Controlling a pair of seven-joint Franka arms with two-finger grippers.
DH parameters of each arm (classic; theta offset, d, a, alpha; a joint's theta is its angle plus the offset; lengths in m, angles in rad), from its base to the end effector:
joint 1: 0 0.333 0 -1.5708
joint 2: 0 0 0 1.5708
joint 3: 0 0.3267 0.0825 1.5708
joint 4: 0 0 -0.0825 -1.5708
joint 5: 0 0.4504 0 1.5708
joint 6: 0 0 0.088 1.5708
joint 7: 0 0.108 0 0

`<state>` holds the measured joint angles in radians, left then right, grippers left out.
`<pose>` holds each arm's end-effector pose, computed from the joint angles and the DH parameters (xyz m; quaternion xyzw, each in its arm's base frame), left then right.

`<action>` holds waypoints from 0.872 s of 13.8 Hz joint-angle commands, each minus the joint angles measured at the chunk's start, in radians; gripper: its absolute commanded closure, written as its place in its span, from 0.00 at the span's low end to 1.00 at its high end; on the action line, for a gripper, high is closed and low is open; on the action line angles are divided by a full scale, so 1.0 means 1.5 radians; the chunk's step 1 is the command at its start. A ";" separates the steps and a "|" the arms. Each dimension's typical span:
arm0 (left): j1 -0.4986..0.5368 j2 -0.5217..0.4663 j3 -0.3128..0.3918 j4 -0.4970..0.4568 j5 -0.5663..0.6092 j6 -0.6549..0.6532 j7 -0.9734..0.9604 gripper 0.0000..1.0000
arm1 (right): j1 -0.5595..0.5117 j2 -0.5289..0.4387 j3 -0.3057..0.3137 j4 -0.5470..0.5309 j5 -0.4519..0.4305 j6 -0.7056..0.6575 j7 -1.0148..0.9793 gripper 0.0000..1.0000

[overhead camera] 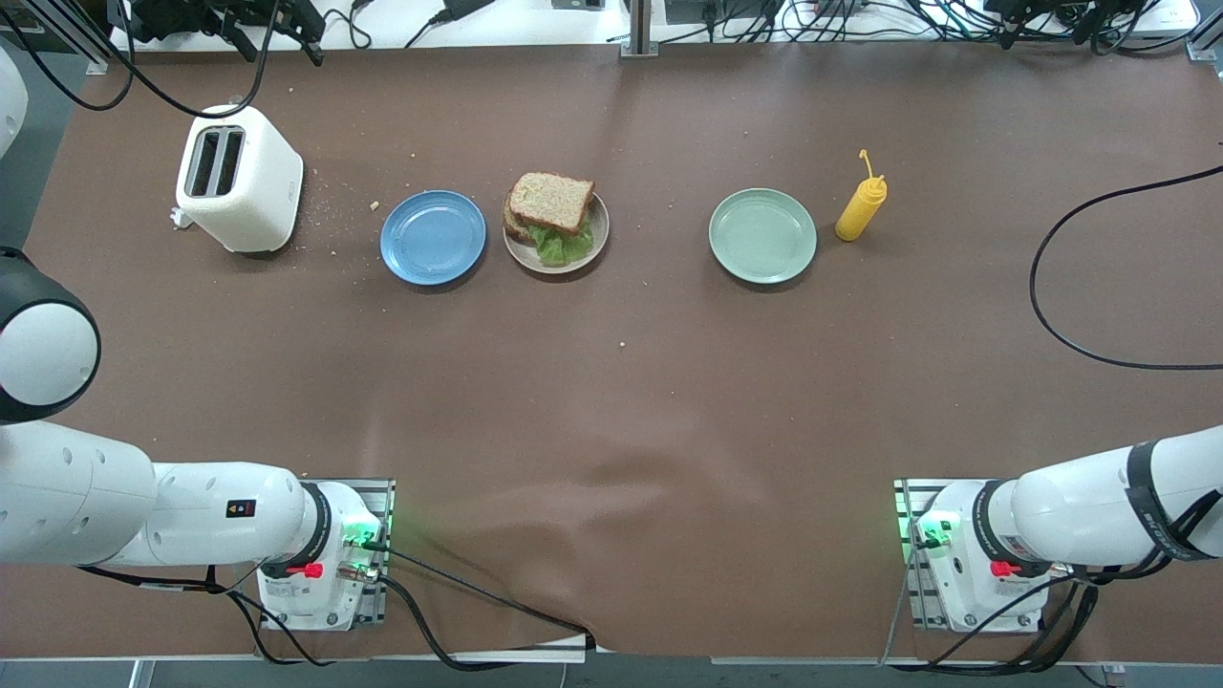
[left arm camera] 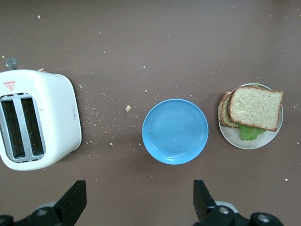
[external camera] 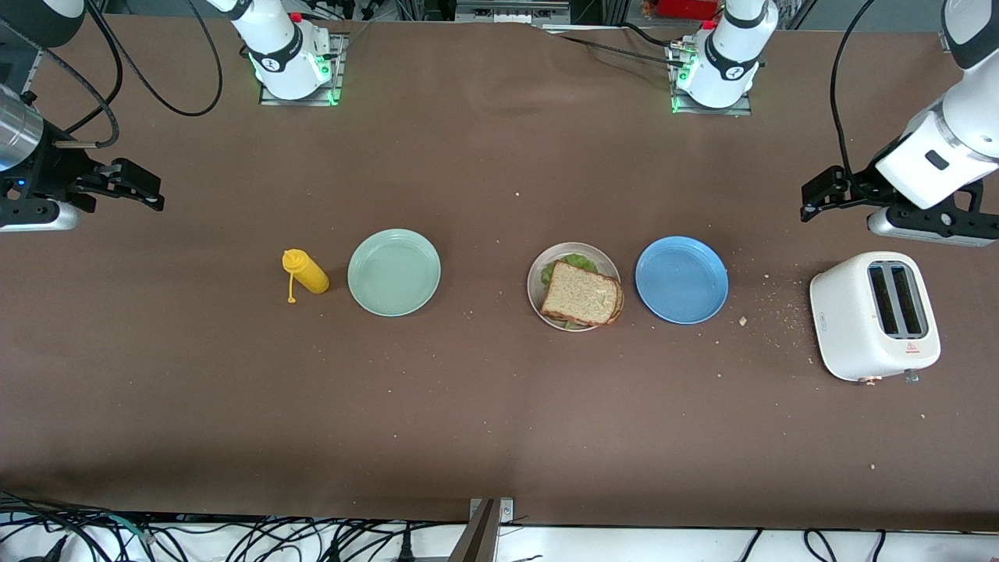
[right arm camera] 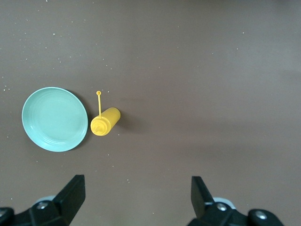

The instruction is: Make sandwich in beige plate with both arms

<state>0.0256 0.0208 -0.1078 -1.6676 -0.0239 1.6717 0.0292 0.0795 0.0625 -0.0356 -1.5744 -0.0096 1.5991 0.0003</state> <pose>0.6301 -0.0537 0.5777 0.9984 -0.0544 -0.0086 0.0128 0.6409 0.0278 0.5953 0.9996 0.0220 -0.0187 0.0063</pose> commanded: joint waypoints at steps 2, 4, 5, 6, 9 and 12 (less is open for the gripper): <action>-0.008 -0.035 0.011 -0.036 -0.006 0.005 0.021 0.00 | -0.003 0.005 -0.001 0.013 0.011 -0.004 0.004 0.00; -0.002 -0.018 0.006 -0.023 0.015 0.006 0.022 0.00 | -0.003 0.005 -0.001 0.013 0.011 -0.004 0.004 0.00; -0.009 -0.011 0.006 -0.010 0.038 0.005 0.021 0.00 | -0.003 0.005 -0.001 0.013 0.011 -0.003 0.004 0.00; -0.009 -0.002 0.003 0.001 0.041 0.004 0.020 0.00 | -0.003 0.005 -0.001 0.013 0.011 -0.004 0.004 0.00; -0.007 -0.001 0.001 0.005 0.041 0.003 0.020 0.00 | -0.002 0.005 -0.001 0.013 0.011 -0.003 0.004 0.00; -0.003 0.000 0.001 0.005 0.040 0.003 0.023 0.00 | -0.003 0.005 -0.001 0.013 0.012 -0.004 0.004 0.00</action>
<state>0.0218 0.0085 -0.1066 -1.6847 0.0082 1.6799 0.0450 0.0794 0.0625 -0.0356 -1.5744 -0.0091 1.5991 0.0004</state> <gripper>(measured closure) 0.000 0.000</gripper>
